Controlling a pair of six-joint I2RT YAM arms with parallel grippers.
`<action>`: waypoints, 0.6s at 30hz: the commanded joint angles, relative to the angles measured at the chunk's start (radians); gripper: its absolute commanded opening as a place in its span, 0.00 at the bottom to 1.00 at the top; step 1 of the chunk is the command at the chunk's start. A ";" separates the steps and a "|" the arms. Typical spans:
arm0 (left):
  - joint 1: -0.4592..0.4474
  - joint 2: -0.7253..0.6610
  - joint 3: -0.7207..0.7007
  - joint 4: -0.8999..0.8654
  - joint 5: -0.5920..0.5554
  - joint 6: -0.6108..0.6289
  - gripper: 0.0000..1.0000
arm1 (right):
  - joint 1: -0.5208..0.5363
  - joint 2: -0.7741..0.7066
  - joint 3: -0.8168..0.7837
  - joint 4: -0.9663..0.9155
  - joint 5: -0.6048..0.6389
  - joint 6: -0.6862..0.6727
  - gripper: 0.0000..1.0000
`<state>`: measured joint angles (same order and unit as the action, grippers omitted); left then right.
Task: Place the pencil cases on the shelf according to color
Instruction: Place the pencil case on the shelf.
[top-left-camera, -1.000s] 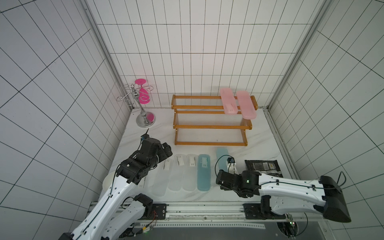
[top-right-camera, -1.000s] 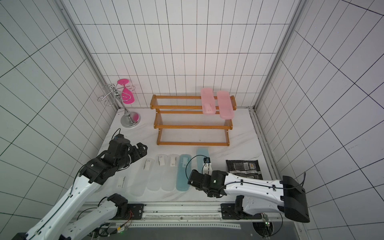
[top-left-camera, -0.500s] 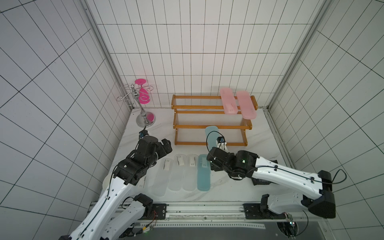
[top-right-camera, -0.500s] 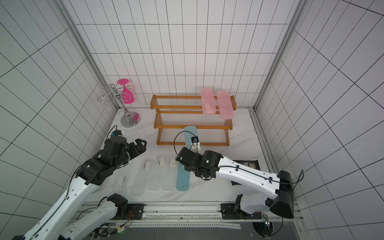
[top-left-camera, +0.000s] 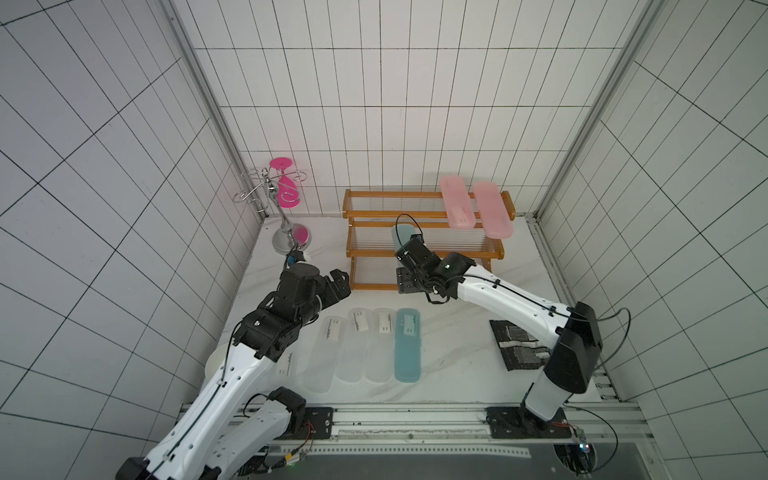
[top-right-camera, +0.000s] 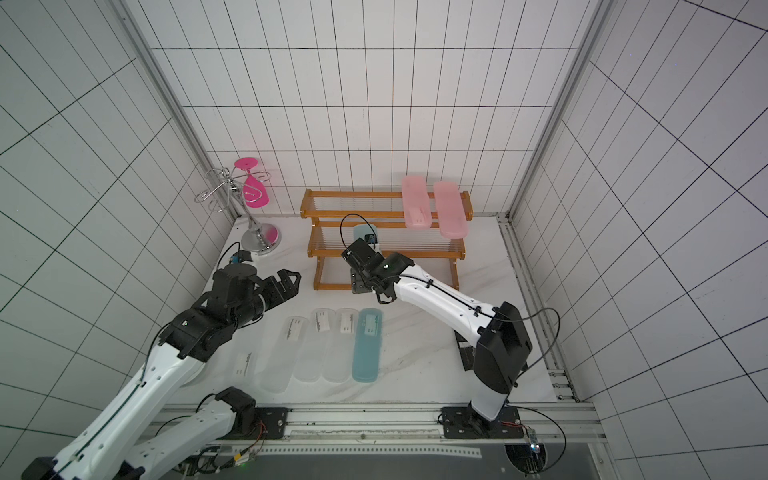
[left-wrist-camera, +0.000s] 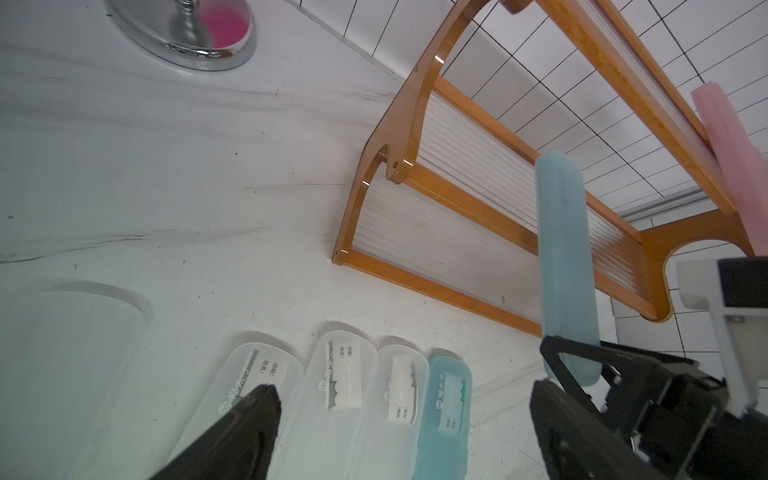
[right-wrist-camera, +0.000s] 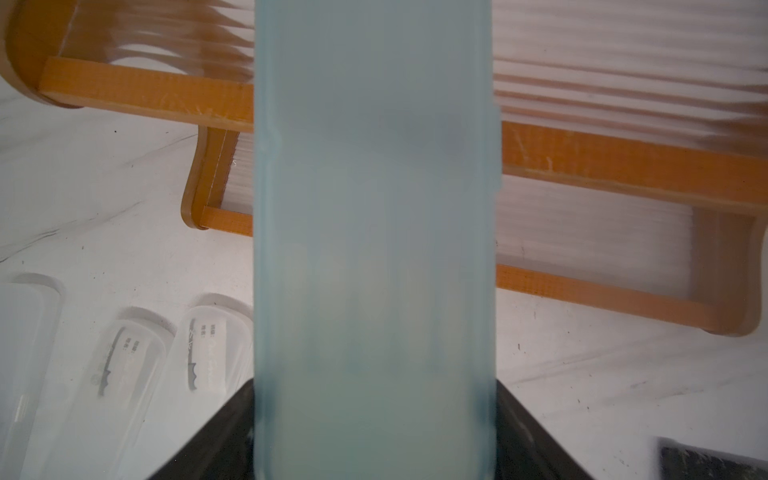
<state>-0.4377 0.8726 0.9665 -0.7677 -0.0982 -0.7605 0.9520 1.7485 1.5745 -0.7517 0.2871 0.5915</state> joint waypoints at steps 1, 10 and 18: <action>0.001 0.010 0.000 0.034 0.028 0.050 0.98 | -0.024 0.052 0.101 0.058 -0.030 -0.049 0.71; 0.001 0.029 -0.049 0.078 0.078 0.029 0.98 | -0.059 0.218 0.289 0.047 -0.030 -0.042 0.71; 0.000 0.004 -0.097 0.084 0.104 -0.007 0.98 | -0.071 0.267 0.351 0.037 -0.032 -0.016 0.89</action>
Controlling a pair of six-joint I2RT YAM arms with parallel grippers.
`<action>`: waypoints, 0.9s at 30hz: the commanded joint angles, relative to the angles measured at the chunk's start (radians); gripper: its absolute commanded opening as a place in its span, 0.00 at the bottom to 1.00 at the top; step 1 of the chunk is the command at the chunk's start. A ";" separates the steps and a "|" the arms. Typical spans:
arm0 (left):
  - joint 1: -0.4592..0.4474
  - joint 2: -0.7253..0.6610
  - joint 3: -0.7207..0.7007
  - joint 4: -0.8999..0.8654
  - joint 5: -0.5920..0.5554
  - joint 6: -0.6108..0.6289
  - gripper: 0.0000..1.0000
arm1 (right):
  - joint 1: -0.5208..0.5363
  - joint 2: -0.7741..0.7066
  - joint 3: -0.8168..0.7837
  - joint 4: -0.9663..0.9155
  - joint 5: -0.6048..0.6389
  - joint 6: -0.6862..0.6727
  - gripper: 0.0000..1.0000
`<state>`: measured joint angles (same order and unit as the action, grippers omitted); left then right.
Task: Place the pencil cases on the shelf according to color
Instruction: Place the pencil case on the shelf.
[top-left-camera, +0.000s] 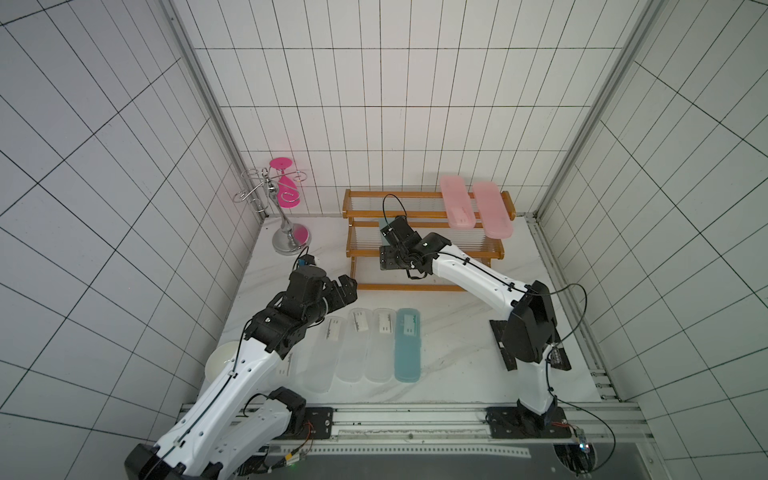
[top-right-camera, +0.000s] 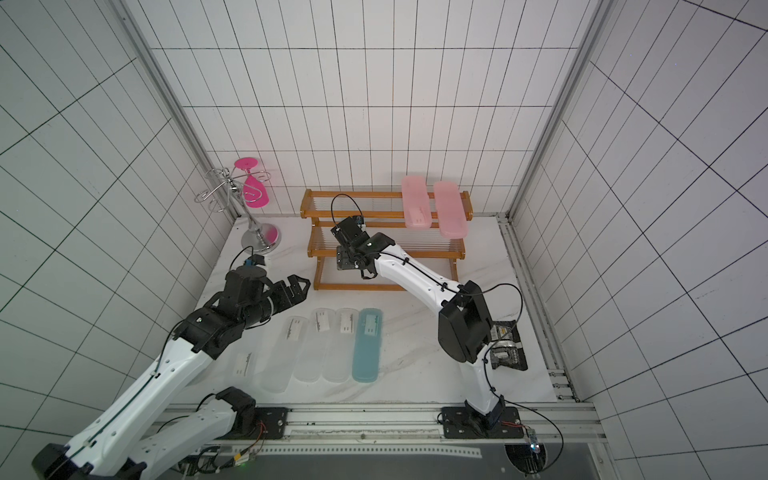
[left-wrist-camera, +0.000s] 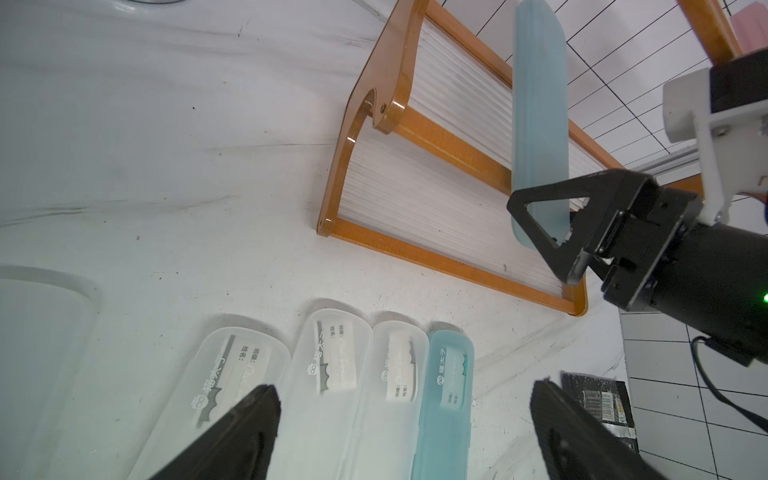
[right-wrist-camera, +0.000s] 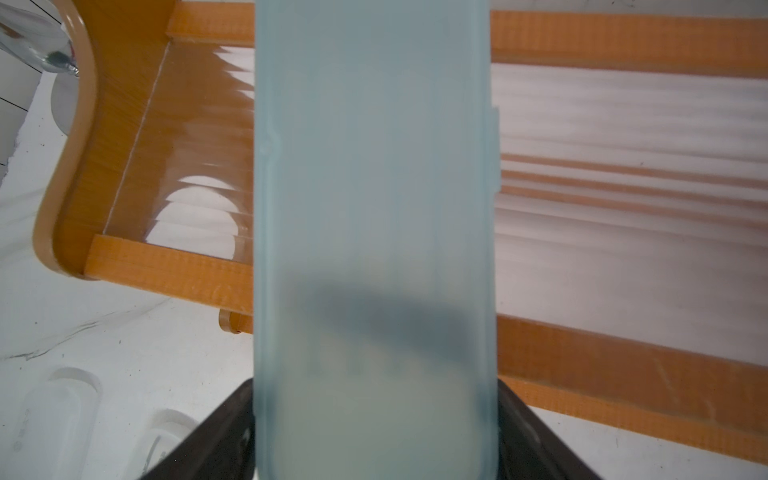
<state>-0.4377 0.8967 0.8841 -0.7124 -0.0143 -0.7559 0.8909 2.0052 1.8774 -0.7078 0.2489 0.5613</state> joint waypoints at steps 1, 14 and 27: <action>0.000 -0.021 -0.015 0.025 0.020 -0.012 0.98 | -0.011 0.006 0.048 -0.005 0.004 0.017 0.91; -0.011 -0.062 -0.009 -0.033 0.025 -0.055 0.98 | 0.012 -0.289 -0.173 -0.009 0.017 0.057 0.99; -0.077 -0.103 -0.044 -0.086 0.041 -0.139 0.98 | 0.195 -0.685 -0.754 0.013 0.065 0.183 0.90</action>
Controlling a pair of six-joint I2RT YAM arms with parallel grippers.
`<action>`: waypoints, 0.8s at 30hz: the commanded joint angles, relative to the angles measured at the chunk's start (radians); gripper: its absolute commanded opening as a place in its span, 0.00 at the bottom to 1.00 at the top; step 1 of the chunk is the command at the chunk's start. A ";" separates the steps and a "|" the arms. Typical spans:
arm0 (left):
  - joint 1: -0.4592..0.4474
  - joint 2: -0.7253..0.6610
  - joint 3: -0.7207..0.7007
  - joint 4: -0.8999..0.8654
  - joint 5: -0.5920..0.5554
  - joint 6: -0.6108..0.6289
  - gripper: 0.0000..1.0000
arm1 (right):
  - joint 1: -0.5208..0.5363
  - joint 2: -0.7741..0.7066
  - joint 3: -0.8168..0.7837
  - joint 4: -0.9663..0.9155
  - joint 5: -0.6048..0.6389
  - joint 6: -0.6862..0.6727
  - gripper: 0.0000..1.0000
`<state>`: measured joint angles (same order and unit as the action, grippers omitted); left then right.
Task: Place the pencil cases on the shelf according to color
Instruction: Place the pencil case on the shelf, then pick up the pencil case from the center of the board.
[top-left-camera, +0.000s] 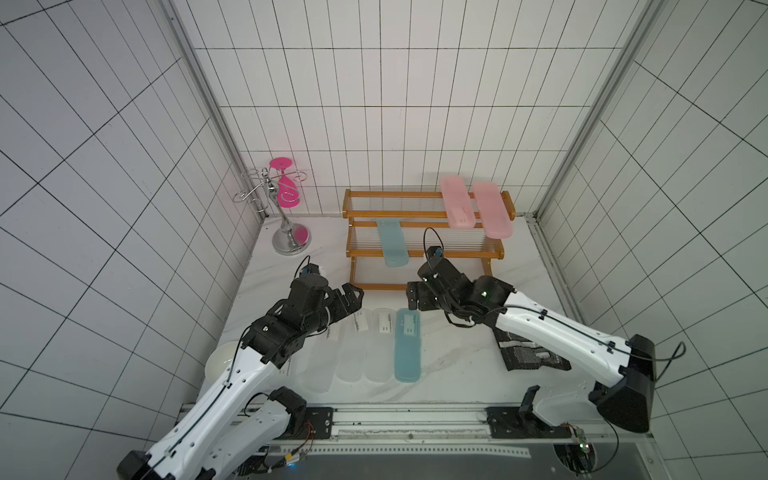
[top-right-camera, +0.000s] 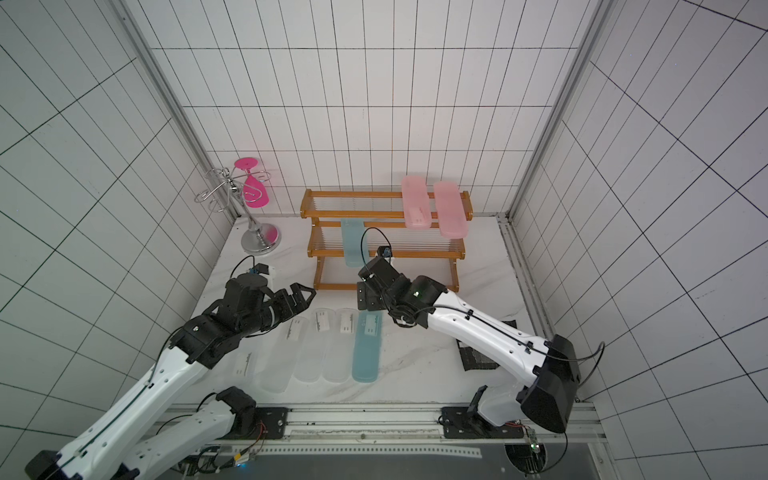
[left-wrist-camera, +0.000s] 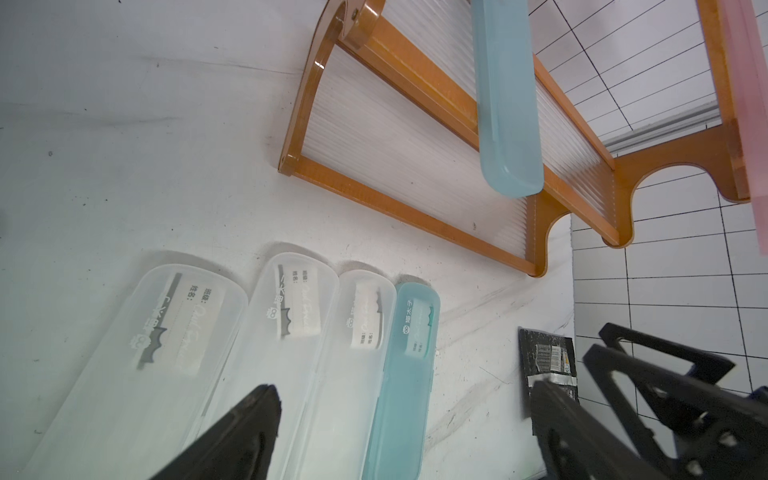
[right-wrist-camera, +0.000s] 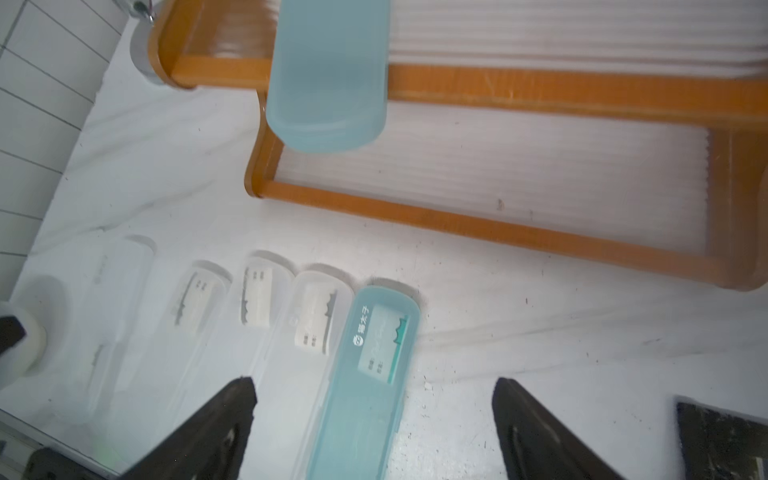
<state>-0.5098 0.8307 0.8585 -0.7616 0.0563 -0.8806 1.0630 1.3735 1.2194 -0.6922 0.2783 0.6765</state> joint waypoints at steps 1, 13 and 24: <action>-0.006 -0.047 -0.023 -0.042 -0.035 -0.014 0.98 | 0.032 -0.067 -0.135 0.002 0.035 0.095 0.90; -0.009 -0.035 -0.042 -0.104 -0.035 0.010 0.98 | 0.194 0.041 -0.321 0.126 0.030 0.295 0.95; -0.012 -0.061 -0.064 -0.121 -0.032 0.011 0.98 | 0.284 0.301 -0.229 0.152 0.012 0.339 0.96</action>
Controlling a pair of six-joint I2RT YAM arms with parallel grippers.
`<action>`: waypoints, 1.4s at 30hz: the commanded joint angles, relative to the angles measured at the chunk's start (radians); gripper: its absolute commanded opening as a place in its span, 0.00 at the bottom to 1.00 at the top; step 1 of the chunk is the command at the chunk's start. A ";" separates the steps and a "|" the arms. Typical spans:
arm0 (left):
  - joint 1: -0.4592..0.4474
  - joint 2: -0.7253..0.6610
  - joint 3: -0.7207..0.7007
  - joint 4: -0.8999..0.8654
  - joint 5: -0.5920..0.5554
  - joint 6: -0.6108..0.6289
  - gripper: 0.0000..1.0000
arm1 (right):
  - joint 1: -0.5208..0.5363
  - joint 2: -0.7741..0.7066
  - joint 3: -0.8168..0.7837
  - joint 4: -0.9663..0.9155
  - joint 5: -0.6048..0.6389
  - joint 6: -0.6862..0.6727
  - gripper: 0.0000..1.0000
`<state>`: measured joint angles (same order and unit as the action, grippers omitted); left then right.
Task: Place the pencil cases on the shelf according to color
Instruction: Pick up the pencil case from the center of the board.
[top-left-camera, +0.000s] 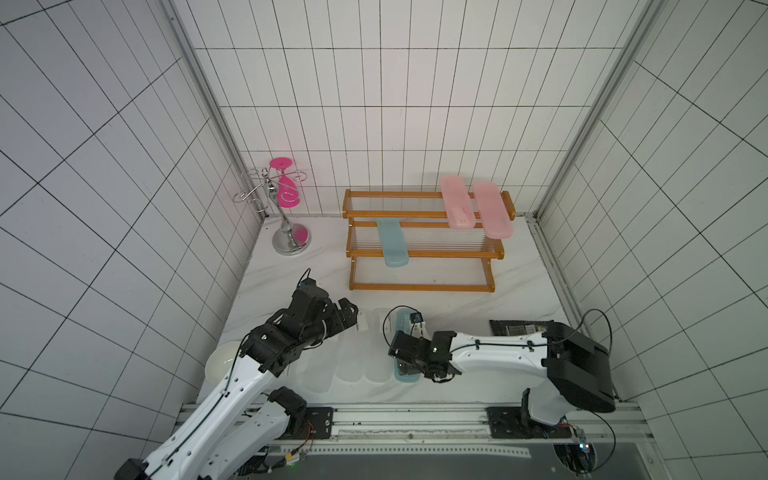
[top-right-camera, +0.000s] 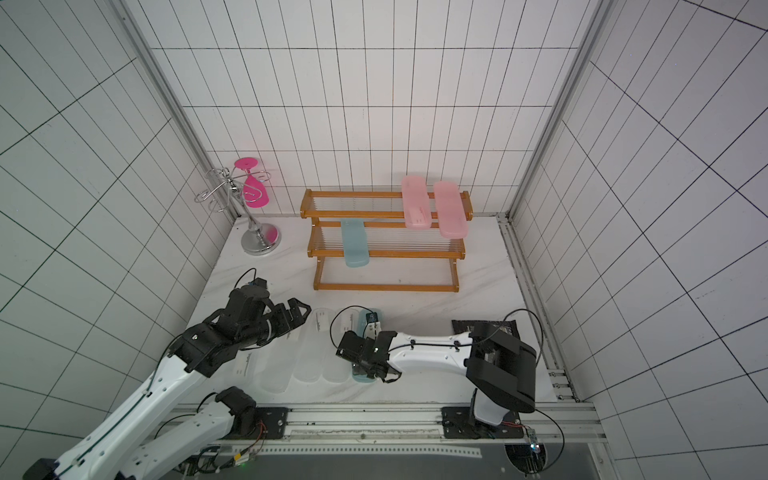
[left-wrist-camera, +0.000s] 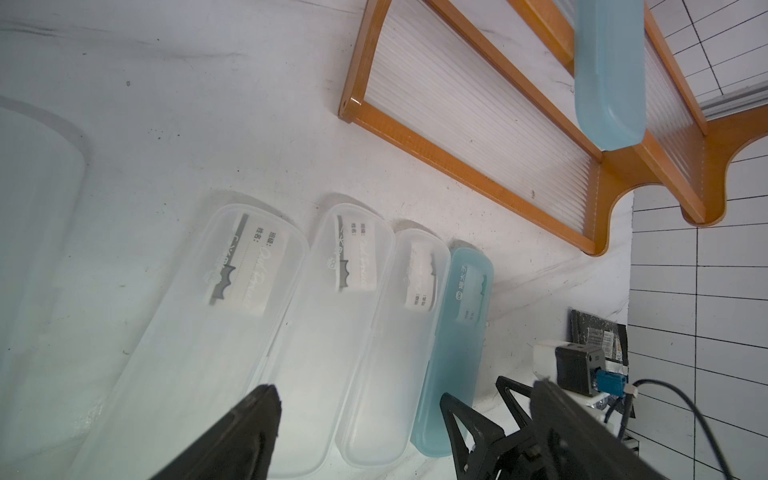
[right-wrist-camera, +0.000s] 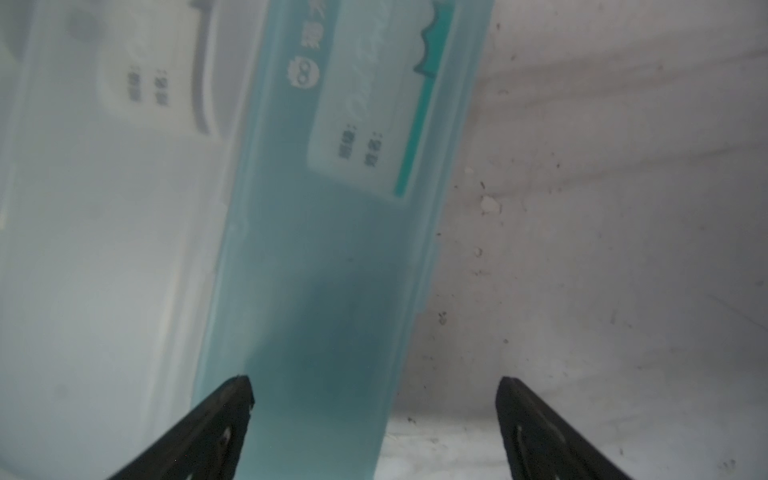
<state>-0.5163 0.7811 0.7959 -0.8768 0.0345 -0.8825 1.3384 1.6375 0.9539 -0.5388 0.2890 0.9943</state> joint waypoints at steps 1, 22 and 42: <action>-0.005 -0.010 -0.001 -0.007 -0.011 0.013 0.98 | 0.008 0.042 0.036 0.002 0.002 0.024 0.96; -0.027 0.025 -0.009 0.041 -0.023 -0.003 0.98 | -0.033 -0.504 -0.356 0.021 0.023 0.019 0.99; -0.037 -0.038 -0.030 0.060 -0.049 -0.032 0.98 | 0.082 -0.051 -0.136 -0.064 0.074 0.113 0.99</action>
<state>-0.5491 0.7422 0.7681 -0.8276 -0.0067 -0.9100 1.4105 1.5669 0.7914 -0.5232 0.3313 1.0801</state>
